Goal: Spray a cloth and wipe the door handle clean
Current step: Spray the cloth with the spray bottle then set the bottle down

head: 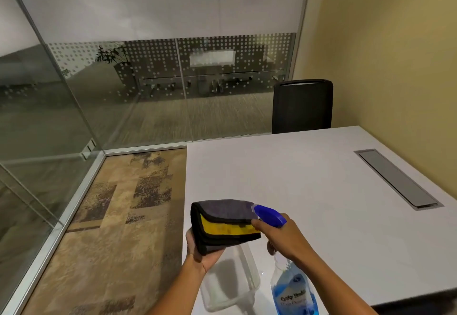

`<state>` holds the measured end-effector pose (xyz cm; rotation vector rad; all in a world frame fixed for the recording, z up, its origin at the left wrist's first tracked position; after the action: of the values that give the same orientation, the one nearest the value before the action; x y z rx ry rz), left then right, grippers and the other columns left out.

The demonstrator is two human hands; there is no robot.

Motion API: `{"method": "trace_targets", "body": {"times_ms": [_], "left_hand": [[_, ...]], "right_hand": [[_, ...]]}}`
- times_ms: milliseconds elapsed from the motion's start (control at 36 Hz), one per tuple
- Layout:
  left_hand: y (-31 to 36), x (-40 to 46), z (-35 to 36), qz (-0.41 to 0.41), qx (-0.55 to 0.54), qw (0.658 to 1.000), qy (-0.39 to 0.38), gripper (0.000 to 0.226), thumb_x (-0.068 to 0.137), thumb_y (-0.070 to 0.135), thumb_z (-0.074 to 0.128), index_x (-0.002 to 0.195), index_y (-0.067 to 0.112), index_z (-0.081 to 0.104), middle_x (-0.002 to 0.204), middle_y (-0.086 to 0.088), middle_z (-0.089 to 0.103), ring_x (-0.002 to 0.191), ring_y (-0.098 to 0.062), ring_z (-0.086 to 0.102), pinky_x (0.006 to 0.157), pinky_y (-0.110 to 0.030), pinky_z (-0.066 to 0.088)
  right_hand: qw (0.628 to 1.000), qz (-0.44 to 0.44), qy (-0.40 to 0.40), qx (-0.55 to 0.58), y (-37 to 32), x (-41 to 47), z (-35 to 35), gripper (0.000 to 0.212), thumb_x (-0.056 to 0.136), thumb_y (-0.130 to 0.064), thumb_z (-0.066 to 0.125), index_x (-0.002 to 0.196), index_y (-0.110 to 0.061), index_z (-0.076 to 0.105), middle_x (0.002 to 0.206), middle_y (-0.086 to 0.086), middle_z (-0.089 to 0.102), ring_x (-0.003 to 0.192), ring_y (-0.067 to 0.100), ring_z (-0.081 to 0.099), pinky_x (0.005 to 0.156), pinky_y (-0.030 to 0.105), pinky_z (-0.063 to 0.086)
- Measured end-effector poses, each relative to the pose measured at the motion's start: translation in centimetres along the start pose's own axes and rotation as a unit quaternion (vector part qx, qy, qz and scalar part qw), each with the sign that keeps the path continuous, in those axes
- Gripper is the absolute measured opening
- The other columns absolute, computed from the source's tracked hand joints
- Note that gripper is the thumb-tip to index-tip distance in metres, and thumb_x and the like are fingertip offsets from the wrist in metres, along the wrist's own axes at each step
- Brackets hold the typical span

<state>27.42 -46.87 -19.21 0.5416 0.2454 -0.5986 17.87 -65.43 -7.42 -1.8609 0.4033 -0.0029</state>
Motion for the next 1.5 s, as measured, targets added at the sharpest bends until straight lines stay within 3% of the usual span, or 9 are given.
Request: {"method": "trace_targets", "body": {"times_ms": [139,194,417,556,694,861,1000,1333,1500], "left_hand": [[0.7,-0.5,0.3,-0.004,0.005,1.000,-0.003,0.108,0.054,0.085,0.079,0.133,0.012,0.071,0.138,-0.023,0.066,0.125,-0.047,0.063,0.095,-0.061,0.055],[0.9,-0.8,0.7,-0.004,0.009,0.999,-0.031,0.113,0.055,0.088,0.078,0.138,0.012,0.067,0.141,-0.023,0.063,0.129,-0.047,0.060,0.099,-0.062,0.052],[1.9,-1.2,1.8,-0.008,0.065,0.995,-0.078,0.087,0.075,0.057,0.076,0.150,0.019,0.055,0.150,-0.022,0.056,0.128,-0.044,0.062,0.103,-0.060,0.050],[2.0,-0.7,1.0,-0.012,0.056,0.996,-0.071,0.086,0.082,0.067,0.065,0.151,0.016,0.055,0.151,-0.020,0.056,0.133,-0.044,0.058,0.106,-0.060,0.049],[2.1,-0.6,0.9,0.005,0.088,0.993,-0.075,0.109,0.062,0.086,0.075,0.140,0.010,0.065,0.139,-0.024,0.065,0.127,-0.045,0.062,0.102,-0.063,0.052],[2.6,-0.7,1.1,0.014,0.076,0.994,-0.071,0.073,0.077,0.052,0.074,0.135,0.008,0.069,0.134,-0.020,0.068,0.117,-0.041,0.069,0.093,-0.055,0.058],[3.3,-0.8,0.6,0.029,0.030,0.998,-0.046,0.045,0.081,0.050,0.066,0.103,0.015,0.084,0.104,-0.016,0.079,0.093,-0.038,0.076,0.079,-0.051,0.061],[4.2,-0.9,0.9,0.034,0.024,0.999,-0.013,0.045,0.089,0.050,0.057,0.101,0.016,0.084,0.102,-0.014,0.079,0.092,-0.037,0.077,0.080,-0.050,0.062],[4.6,-1.2,1.4,0.053,0.054,0.997,-0.025,0.047,0.068,0.048,0.078,0.102,0.016,0.084,0.102,-0.014,0.079,0.093,-0.037,0.077,0.080,-0.050,0.061]], "right_hand": [[1.000,0.008,0.015,-0.006,-0.3,-0.4,-0.2,0.029,0.077,-0.049,0.070,0.083,-0.024,0.057,0.053,-0.002,0.064,0.043,0.012,0.060,0.049,0.023,0.050],[1.000,0.006,0.014,-0.011,-0.4,-0.5,-0.2,0.024,0.082,-0.043,0.071,0.085,-0.021,0.062,0.056,-0.003,0.065,0.043,0.010,0.058,0.048,0.022,0.049],[1.000,0.017,0.011,-0.010,-1.1,-1.1,0.5,0.026,0.083,-0.040,0.071,0.081,-0.014,0.066,0.072,0.014,0.071,0.044,0.010,0.057,0.049,0.022,0.049],[1.000,0.022,0.015,-0.003,-1.8,-1.7,1.1,0.045,0.067,-0.055,0.066,0.072,-0.011,0.068,0.060,0.006,0.069,0.040,0.013,0.056,0.046,0.023,0.047],[0.999,0.032,0.001,-0.015,-2.2,-2.0,1.9,0.027,0.070,-0.041,0.067,0.077,-0.014,0.066,0.061,0.003,0.072,0.042,0.013,0.059,0.045,0.021,0.047],[0.999,0.033,-0.001,-0.022,-2.0,-2.2,1.8,0.026,0.074,-0.041,0.068,0.081,-0.016,0.068,0.065,-0.001,0.074,0.041,0.010,0.059,0.044,0.018,0.046],[0.998,0.035,0.037,-0.028,-1.5,-2.1,0.2,0.026,0.074,-0.041,0.065,0.080,-0.015,0.067,0.066,0.002,0.074,0.042,0.011,0.061,0.048,0.021,0.051],[0.993,0.059,0.103,-0.005,0.1,-1.5,-2.6,0.018,0.078,-0.032,0.070,0.082,-0.015,0.064,0.072,0.013,0.073,0.044,0.018,0.062,0.052,0.032,0.053],[0.994,0.061,0.092,0.016,-0.6,-2.1,-1.7,0.028,0.062,-0.040,0.066,0.079,-0.017,0.062,0.071,0.010,0.074,0.044,0.018,0.060,0.050,0.032,0.052]]}}
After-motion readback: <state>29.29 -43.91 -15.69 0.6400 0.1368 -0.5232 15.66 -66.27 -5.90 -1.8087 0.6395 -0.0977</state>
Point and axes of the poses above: each hand's wrist, its own x-axis towards the middle knuckle, its own z-axis out of the palm, y = z × x, the point moved 5 cm from there along x, towards the middle knuckle
